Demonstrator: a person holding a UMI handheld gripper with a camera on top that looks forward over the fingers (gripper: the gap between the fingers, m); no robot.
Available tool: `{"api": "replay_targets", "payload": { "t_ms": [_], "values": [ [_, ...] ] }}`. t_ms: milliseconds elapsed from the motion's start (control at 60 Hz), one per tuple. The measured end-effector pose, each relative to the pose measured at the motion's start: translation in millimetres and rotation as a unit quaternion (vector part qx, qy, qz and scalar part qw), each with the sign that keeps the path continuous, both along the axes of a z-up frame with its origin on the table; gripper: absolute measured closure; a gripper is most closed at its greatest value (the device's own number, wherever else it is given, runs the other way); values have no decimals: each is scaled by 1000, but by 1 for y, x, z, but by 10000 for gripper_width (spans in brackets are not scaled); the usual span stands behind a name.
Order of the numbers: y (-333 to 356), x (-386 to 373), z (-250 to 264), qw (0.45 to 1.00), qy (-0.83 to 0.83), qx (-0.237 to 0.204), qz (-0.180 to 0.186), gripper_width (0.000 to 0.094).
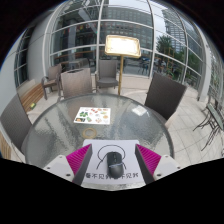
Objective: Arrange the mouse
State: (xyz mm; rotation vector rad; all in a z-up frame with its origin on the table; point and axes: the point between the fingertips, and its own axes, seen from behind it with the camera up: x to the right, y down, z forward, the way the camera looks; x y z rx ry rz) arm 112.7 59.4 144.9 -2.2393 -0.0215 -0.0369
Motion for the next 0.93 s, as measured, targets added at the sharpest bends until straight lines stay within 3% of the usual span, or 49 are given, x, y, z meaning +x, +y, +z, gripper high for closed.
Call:
{"api": "replay_targets", "payload": {
  "t_ms": [150, 317, 600, 933],
  "values": [
    [-41, -20, 61, 999, 6, 34, 7, 63],
    [-91, -38, 92, 999, -1, 46, 8, 62],
    [-164, -69, 115, 998, 5, 62, 10, 64],
    [-197, -93, 127, 997, 0, 71, 19, 65]
  ]
}}
